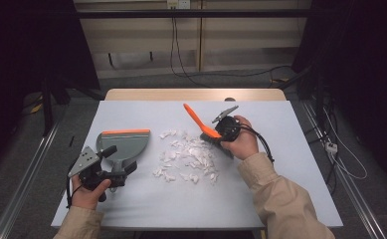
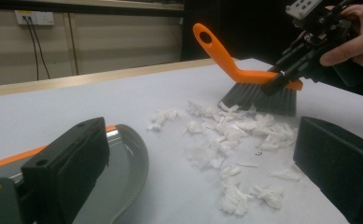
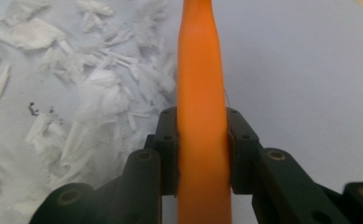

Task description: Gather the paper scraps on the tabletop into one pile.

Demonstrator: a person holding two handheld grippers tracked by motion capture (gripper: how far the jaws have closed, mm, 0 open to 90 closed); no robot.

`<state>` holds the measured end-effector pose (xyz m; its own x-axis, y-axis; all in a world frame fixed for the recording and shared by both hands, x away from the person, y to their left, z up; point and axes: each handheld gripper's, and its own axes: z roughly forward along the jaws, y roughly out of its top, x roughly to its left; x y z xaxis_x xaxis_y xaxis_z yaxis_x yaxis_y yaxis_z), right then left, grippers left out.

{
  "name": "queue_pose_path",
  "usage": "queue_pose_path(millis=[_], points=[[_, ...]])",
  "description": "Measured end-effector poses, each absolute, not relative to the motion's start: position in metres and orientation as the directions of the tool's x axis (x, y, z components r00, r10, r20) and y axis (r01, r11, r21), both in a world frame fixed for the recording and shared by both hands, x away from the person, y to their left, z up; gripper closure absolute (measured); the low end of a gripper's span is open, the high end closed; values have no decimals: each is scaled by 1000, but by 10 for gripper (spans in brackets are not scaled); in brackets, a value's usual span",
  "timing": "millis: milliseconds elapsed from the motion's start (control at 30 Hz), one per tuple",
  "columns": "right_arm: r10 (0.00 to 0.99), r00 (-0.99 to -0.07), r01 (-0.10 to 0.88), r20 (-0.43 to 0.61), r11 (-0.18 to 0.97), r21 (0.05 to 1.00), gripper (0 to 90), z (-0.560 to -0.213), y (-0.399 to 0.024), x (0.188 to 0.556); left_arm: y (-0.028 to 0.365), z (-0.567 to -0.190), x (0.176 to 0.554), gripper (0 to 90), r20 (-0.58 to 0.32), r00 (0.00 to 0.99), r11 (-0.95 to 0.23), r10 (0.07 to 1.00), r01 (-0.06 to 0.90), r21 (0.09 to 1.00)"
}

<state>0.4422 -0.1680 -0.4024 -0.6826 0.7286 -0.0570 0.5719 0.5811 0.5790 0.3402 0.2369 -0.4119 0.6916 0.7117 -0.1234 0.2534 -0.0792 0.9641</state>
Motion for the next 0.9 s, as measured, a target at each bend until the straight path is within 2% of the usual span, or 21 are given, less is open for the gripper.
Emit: queue_pose_path(millis=[67,167,300,467,700,900], points=[[720,-692,560,-56,584,587,710,-403,-168,437,237,-412,340,32,-127,689,-76,713,255,964],[701,-712,575,43,546,609,711,-401,-171,431,238,-412,340,32,-126,689,-76,714,256,964],[697,-716,546,33,530,649,711,-392,-175,427,239,-412,340,32,-122,688,-79,715,252,964],[733,-680,538,29,471,699,711,-382,-183,434,239,-412,339,32,-123,686,-77,717,254,964],[758,-652,520,-20,467,715,712,-395,-176,456,239,-413,340,32,-130,684,-71,717,258,963],[750,-661,505,-11,456,732,712,-404,-168,481,239,-412,339,32,-131,681,-70,720,259,963]])
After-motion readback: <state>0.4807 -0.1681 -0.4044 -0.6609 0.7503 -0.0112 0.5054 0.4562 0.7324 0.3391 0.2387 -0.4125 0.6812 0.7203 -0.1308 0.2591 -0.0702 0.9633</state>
